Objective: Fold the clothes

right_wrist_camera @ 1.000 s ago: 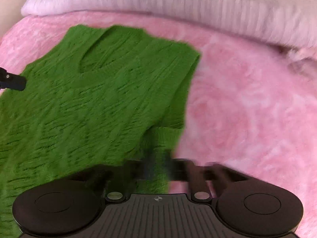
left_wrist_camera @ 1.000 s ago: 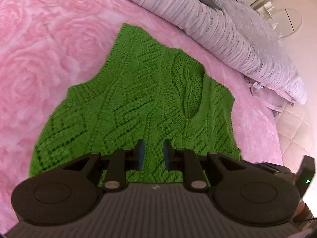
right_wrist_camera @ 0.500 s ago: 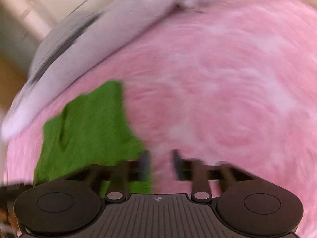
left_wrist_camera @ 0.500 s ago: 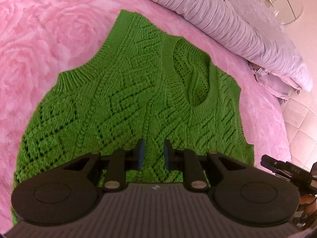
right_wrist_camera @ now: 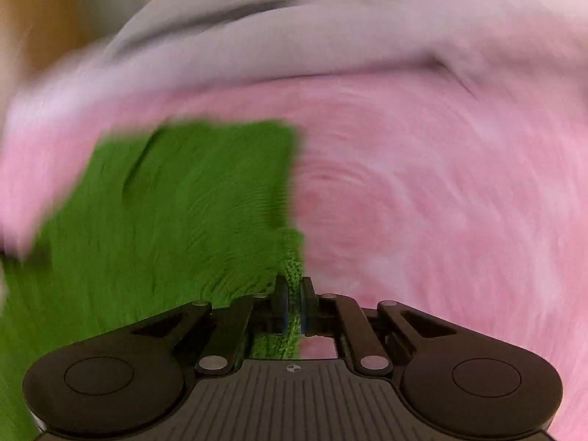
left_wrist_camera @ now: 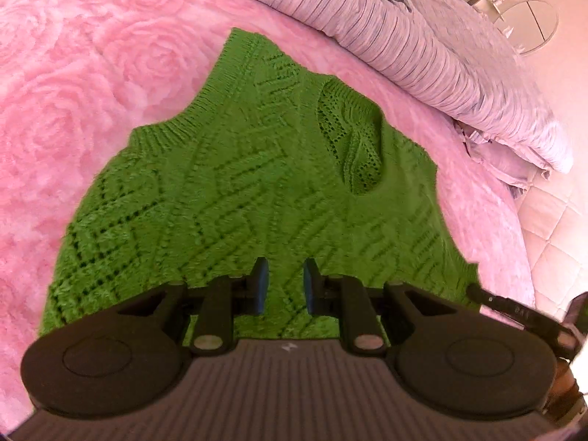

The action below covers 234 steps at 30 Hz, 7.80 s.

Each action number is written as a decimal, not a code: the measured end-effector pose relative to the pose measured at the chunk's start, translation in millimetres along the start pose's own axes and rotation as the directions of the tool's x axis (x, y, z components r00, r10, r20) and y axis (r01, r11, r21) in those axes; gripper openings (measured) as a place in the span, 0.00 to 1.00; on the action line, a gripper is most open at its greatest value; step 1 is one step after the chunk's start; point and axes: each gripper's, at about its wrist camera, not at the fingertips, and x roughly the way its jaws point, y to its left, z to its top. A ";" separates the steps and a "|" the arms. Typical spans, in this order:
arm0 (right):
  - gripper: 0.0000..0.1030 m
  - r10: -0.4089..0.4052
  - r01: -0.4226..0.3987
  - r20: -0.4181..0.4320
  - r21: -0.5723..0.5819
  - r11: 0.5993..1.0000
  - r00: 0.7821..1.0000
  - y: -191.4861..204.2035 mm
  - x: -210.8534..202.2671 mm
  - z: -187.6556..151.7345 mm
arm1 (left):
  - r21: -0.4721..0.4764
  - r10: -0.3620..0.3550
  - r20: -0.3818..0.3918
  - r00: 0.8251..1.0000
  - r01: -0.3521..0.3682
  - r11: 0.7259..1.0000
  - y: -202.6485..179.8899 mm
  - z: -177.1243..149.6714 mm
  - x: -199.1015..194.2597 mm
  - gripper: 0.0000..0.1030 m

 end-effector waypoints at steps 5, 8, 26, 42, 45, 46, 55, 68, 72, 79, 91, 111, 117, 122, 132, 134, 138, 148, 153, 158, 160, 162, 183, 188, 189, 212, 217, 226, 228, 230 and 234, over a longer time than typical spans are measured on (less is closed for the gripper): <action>0.10 0.059 -0.043 -0.022 0.439 0.897 0.998 -61.5 6.4 -19.9 | 0.000 0.014 -0.006 1.000 -0.014 1.000 7.5 -4.3 -5.6 0.14; 0.36 0.018 -0.009 -0.024 0.354 0.935 1.000 -44.2 -5.7 -16.3 | -0.005 0.027 -0.005 1.000 -0.027 1.000 12.2 -9.4 -13.5 0.14; 0.47 0.125 -0.031 -0.207 0.406 0.913 0.970 -14.1 -96.2 -152.3 | -0.208 0.164 -0.064 0.984 -0.174 0.962 91.8 -136.5 -153.6 0.28; 0.05 0.116 0.003 -0.170 0.576 0.817 0.979 -3.3 -126.9 -218.4 | -0.116 -0.054 0.044 0.998 0.059 0.991 96.5 -170.6 -166.0 0.04; 0.05 0.093 -0.013 -0.120 0.547 0.837 0.988 8.8 -158.1 -214.7 | 0.016 -0.093 0.091 0.991 0.092 0.996 80.9 -160.9 -204.7 0.04; 0.05 0.082 -0.011 -0.108 0.539 0.842 0.991 11.4 -169.7 -217.3 | 0.034 -0.097 0.094 0.991 0.095 0.995 80.8 -161.2 -215.8 0.04; 0.05 -0.046 0.185 -0.260 0.543 0.819 0.964 35.1 -200.0 -305.4 | 0.039 0.032 -0.156 0.987 -0.026 0.999 122.7 -238.5 -234.1 0.04; 0.21 -0.309 0.324 -0.176 0.063 0.944 0.935 105.3 -193.3 -224.4 | 0.171 0.164 -0.062 0.984 -0.152 0.974 90.7 -172.2 -231.6 0.10; 0.21 -0.235 0.232 -0.126 -0.038 0.972 0.964 125.2 -146.1 -199.0 | 0.253 0.073 -0.103 0.992 -0.045 0.966 52.1 -165.2 -178.6 0.10; 0.21 -0.197 0.193 -0.152 -0.041 0.980 0.968 117.2 -82.4 -186.8 | 0.246 0.109 -0.108 0.988 -0.079 0.966 31.2 -142.4 -116.6 0.08; 0.21 -0.158 0.141 -0.065 -0.208 0.968 0.985 113.5 -26.4 -112.5 | 0.272 0.123 0.022 0.992 -0.124 0.954 14.7 -50.9 -41.7 0.07; 0.21 -0.093 0.099 0.048 -0.132 0.986 0.995 102.5 59.8 12.0 | 0.336 0.085 0.096 0.992 -0.113 0.935 -7.9 75.3 23.0 0.04; 0.21 -0.135 0.131 -0.010 -0.186 0.974 0.991 112.7 1.2 -47.7 | 0.379 0.107 -0.002 0.994 -0.098 0.920 -7.1 -1.9 -29.5 0.05; 0.21 -0.241 0.225 -0.035 -0.242 0.944 0.970 124.6 -54.5 -143.6 | 0.444 0.180 0.019 0.983 -0.170 0.880 9.3 -102.7 -88.8 0.06; 0.22 -0.390 0.376 -0.145 -0.114 0.920 0.909 110.0 -168.6 -275.4 | 0.423 0.287 -0.011 0.958 -0.256 0.869 71.9 -209.1 -204.5 0.08; 0.22 -0.420 0.413 -0.181 -0.074 0.908 0.889 114.3 -177.2 -278.1 | 0.408 0.308 -0.029 0.951 -0.270 0.872 71.5 -206.3 -216.3 0.08; 0.22 -0.427 0.430 -0.092 0.013 0.903 0.900 139.8 -199.4 -275.8 | 0.346 0.231 -0.006 0.973 -0.215 0.913 61.8 -199.1 -233.5 0.15; 0.22 -0.360 0.373 -0.168 0.050 0.926 0.918 171.0 -172.4 -326.3 | 0.312 0.272 -0.140 0.952 -0.218 0.925 55.7 -258.9 -213.6 0.19; 0.22 -0.298 0.329 -0.249 0.092 0.940 0.921 159.4 -198.3 -350.9 | 0.305 0.349 -0.173 0.921 -0.287 0.908 51.2 -278.7 -228.6 0.21; 0.22 -0.326 0.385 -0.394 0.080 0.919 0.860 155.4 -220.8 -363.8 | 0.236 0.433 -0.249 0.867 -0.379 0.895 23.5 -295.9 -259.4 0.21; 0.22 -0.304 0.351 -0.349 0.079 0.933 0.887 161.8 -249.1 -361.6 | 0.257 0.422 -0.199 0.884 -0.369 0.893 -6.7 -302.5 -283.8 0.21; 0.22 -0.267 0.298 -0.302 0.061 0.953 0.915 172.0 -277.8 -355.1 | 0.278 0.407 -0.152 0.901 -0.356 0.892 -38.5 -307.9 -307.9 0.23; 0.41 -0.149 0.145 -0.036 -0.099 0.985 0.988 230.0 -474.2 -327.7 | 0.282 0.314 0.166 0.935 -0.350 0.893 -179.2 -377.9 -488.9 0.35; 0.48 -0.153 0.148 -0.044 -0.113 0.983 0.987 232.9 -488.3 -337.8 | 0.287 0.326 0.172 0.930 -0.364 0.886 -185.2 -393.4 -500.4 0.35; 0.49 -0.154 0.149 -0.042 -0.116 0.982 0.987 234.1 -491.3 -338.8 | 0.288 0.328 0.173 0.929 -0.366 0.885 -185.7 -396.0 -502.1 0.35; 0.65 -0.214 0.194 -0.118 -0.164 0.967 0.970 246.9 -502.0 -358.7 | 0.341 0.371 0.124 0.920 -0.391 0.855 -190.6 -427.8 -502.2 0.35; 0.65 -0.214 0.194 -0.113 -0.161 0.968 0.970 248.6 -504.8 -357.9 | 0.351 0.372 0.128 0.919 -0.393 0.850 -192.9 -427.3 -502.5 0.35; 0.65 -0.211 0.193 -0.108 -0.157 0.969 0.972 251.4 -508.1 -356.0 | 0.358 0.381 0.133 0.915 -0.403 0.842 -191.7 -426.7 -503.4 0.35; 0.65 -0.211 0.192 -0.109 -0.161 0.968 0.971 253.0 -507.9 -355.2 | 0.359 0.384 0.135 0.913 -0.406 0.840 -190.8 -426.1 -503.4 0.35; 0.65 -0.210 0.190 -0.110 -0.165 0.968 0.972 254.3 -507.6 -354.7 | 0.361 0.390 0.137 0.911 -0.412 0.836 -190.3 -425.5 -503.2 0.35; 0.65 -0.209 0.189 -0.114 -0.171 0.967 0.971 255.9 -506.8 -354.1 | 0.357 0.398 0.138 0.907 -0.420 0.834 -189.7 -424.7 -503.5 0.35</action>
